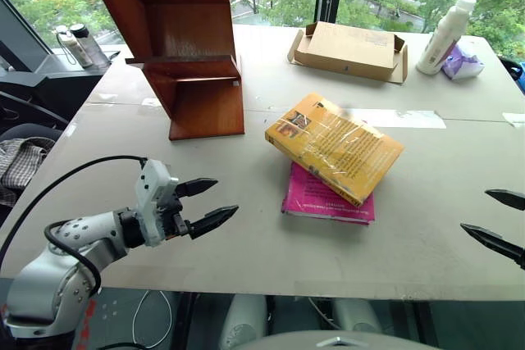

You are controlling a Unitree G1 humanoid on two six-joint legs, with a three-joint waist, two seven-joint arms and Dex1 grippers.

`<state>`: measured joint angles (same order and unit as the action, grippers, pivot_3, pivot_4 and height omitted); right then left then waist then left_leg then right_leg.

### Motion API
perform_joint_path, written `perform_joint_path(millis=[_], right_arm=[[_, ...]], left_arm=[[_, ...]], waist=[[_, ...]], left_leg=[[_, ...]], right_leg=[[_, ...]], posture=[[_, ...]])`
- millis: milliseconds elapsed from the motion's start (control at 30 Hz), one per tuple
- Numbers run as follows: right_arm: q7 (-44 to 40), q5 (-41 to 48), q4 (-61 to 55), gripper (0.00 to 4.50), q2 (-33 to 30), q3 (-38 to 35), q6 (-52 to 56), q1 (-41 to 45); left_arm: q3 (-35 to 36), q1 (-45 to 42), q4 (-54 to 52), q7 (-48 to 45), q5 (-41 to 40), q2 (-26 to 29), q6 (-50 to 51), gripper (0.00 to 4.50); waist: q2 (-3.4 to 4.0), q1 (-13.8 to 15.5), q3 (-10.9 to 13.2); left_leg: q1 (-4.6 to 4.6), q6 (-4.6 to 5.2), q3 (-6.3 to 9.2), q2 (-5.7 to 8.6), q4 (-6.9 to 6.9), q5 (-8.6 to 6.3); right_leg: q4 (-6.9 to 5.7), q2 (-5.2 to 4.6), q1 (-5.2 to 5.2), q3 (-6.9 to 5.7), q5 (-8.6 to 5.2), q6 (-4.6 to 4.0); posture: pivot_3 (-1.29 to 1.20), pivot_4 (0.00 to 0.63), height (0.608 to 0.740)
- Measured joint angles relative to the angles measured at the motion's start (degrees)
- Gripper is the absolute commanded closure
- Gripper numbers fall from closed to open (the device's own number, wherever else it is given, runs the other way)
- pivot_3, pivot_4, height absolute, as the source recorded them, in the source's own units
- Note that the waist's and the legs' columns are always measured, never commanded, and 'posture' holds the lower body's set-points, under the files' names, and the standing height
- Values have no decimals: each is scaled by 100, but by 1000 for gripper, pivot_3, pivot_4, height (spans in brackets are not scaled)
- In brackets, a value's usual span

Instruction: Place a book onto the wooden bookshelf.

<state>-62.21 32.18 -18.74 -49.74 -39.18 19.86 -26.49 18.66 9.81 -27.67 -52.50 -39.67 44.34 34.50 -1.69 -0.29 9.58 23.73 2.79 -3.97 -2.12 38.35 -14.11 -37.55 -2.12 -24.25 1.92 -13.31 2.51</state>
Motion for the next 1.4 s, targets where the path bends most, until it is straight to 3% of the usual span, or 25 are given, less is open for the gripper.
perform_joint_path(millis=[100,233,367,567,633,767,967,1267,1367,1400], right_arm=[[264,24,-125,0,-2,-21,277,140],[1497,47,-1445,0,-585,-75,1551,927],[2414,864,-1765,1234,-971,348,3080,2310],[3708,898,-1900,4142,-1030,2105,4834,3458],[4022,664,-1899,4406,-1003,2712,5087,3686],[4281,224,-1865,4406,-924,3620,5176,4130],[4297,-199,-1543,4406,-286,4598,5108,4922],[4163,-639,-1196,4406,297,5226,4975,5596],[4121,-720,-1157,4406,316,5277,4909,5588],[3877,-749,-1150,4406,327,4875,4299,5183]], left_arm=[[-92,-210,11,32,-13,-24,12,33],[-298,-944,-39,30,-174,-97,14,33],[-404,-1145,-52,-12,-260,-70,35,0],[-535,-1056,-149,-319,-189,150,-154,0],[-591,-885,-203,-434,-30,184,-332,0],[-584,-715,-246,-481,40,186,-516,0],[-562,-471,-296,-327,146,143,-613,0],[-562,-322,-411,14,189,64,-600,0],[-562,-336,-448,195,114,-6,-462,0],[-545,-469,-448,632,-225,-228,-20,0]], waist=[[2,2,1],[22,-34,-1],[-2,-50,2],[-2,-8,4],[0,-27,5],[1,-39,5],[2,-50,6],[2,-49,6],[2,-41,6],[2,-39,6]], left_leg=[[0,0,0,0,2,0],[-5,-1,-9,0,4,1],[2,-1,-7,-3,0,1],[18,1,-10,1,-5,0],[19,7,-16,2,-5,-3],[16,7,-13,0,-4,-3],[14,7,-14,-1,-4,-3],[14,7,-14,0,-4,-3],[14,7,-14,0,-4,-3],[14,7,-14,0,-3,-3]], right_leg=[[-1,0,0,0,1,-1],[-12,5,-1,10,2,-1],[-5,13,-4,6,2,-4],[24,1,-8,5,3,-4],[29,-1,-8,9,3,-4],[28,0,-8,7,3,-3],[23,13,-8,7,4,-3],[20,14,-8,5,4,-3],[19,14,-8,4,4,-3],[19,14,-8,4,4,-2]], posture=[[0,150,740],[0,150,740],[0,150,740],[0,150,740],[0,150,740],[0,150,740],[0,150,740],[0,150,740],[0,150,740],[0,150,740]])
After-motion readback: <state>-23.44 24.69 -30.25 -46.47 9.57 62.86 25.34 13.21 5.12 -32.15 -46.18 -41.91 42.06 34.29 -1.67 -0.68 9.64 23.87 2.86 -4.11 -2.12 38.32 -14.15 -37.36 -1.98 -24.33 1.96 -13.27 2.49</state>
